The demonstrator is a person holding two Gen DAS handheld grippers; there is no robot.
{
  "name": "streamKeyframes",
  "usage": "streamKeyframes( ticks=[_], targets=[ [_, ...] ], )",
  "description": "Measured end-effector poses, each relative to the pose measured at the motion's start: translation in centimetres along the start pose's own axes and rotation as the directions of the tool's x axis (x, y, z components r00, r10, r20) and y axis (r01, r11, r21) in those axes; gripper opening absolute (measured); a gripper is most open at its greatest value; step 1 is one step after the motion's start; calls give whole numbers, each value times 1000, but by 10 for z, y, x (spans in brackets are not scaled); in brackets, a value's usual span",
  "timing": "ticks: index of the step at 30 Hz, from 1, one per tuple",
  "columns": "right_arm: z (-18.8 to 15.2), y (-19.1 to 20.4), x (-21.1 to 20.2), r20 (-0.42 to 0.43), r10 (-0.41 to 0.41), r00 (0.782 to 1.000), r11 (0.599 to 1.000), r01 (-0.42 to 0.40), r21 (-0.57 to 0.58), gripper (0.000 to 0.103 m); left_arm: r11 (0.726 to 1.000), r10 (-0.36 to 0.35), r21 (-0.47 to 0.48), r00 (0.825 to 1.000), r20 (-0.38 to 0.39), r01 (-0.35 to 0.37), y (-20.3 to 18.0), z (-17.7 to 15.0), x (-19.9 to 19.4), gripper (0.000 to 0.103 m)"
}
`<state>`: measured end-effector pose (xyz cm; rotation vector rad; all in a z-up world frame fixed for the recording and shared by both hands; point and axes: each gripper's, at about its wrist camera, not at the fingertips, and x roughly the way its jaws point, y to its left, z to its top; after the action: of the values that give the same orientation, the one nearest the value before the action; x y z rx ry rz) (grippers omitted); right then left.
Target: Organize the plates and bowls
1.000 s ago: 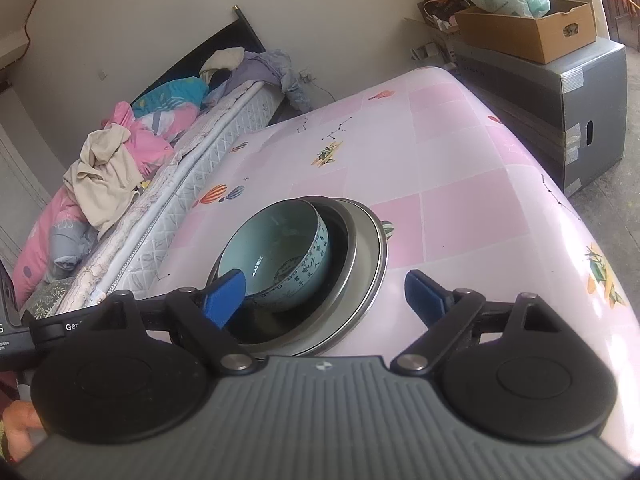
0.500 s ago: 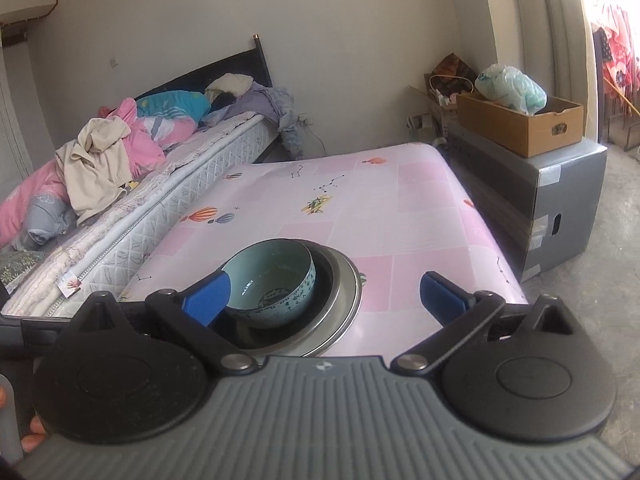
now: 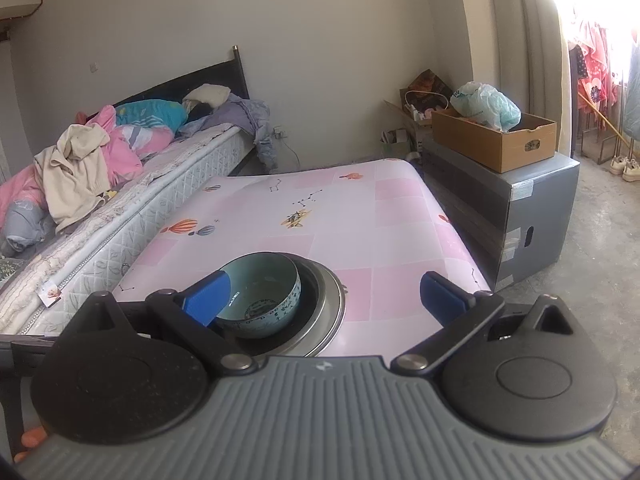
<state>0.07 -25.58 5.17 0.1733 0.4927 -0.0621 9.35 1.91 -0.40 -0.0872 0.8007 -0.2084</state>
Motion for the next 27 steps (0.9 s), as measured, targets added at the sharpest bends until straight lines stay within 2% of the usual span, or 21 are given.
streamKeyframes(
  ticks=[3, 8, 13, 18, 23, 27],
  targets=[
    [2, 11, -5, 33, -47, 998, 997, 49, -52, 102, 1000, 22, -10, 1000, 17, -22, 3, 0, -3, 103],
    [5, 29, -18, 133, -119, 984, 977, 140, -158, 102, 994, 106, 14, 993, 50, -107, 1, 2, -8, 103],
    [14, 34, -31, 178, -139, 974, 979, 162, -123, 102, 987, 157, 34, 986, 57, -160, 3, 5, -11, 103],
    [21, 34, -34, 97, -34, 995, 996, 41, -73, 102, 973, 206, 91, 976, 65, -211, -1, 7, -13, 103],
    [16, 36, -29, 13, 51, 999, 999, -51, 5, 102, 980, 195, 40, 980, 22, -196, 1, 7, -14, 103],
    [7, 43, -14, -91, 74, 993, 997, -72, 26, 102, 982, 186, 17, 982, -36, -186, 3, 7, -13, 103]
  ],
)
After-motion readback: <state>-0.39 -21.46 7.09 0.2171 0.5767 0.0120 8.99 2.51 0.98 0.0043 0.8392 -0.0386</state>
